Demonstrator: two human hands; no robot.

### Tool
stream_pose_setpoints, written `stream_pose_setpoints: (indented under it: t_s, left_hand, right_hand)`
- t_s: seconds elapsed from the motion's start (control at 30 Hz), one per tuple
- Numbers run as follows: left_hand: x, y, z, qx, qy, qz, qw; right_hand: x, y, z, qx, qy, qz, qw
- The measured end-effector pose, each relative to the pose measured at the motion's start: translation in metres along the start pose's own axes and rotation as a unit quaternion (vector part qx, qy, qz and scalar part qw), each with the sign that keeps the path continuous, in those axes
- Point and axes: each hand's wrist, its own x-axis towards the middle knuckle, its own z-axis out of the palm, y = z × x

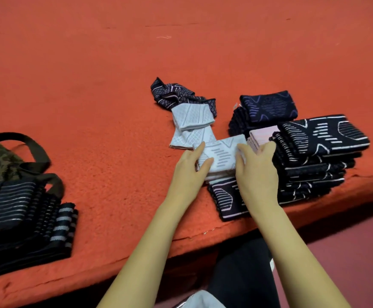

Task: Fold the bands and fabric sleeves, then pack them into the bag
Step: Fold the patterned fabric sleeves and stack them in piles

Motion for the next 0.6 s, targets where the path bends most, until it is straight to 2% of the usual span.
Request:
stream_pose_setpoints:
  t_s: [0.13, 0.4, 0.6]
  left_hand:
    - [-0.002, -0.004, 0.003, 0.005, 0.003, -0.001, 1.000]
    - [-0.006, 0.012, 0.015, -0.020, 0.051, -0.021, 0.998]
    - [-0.013, 0.000, 0.016, 0.104, 0.058, -0.035, 0.992]
  right_hand:
    - [-0.006, 0.000, 0.001, -0.073, -0.065, 0.050, 0.994]
    - [-0.007, 0.001, 0.001, -0.013, -0.045, 0.067, 0.997]
    - [-0.011, 0.003, 0.003, -0.008, -0.069, 0.075, 0.995]
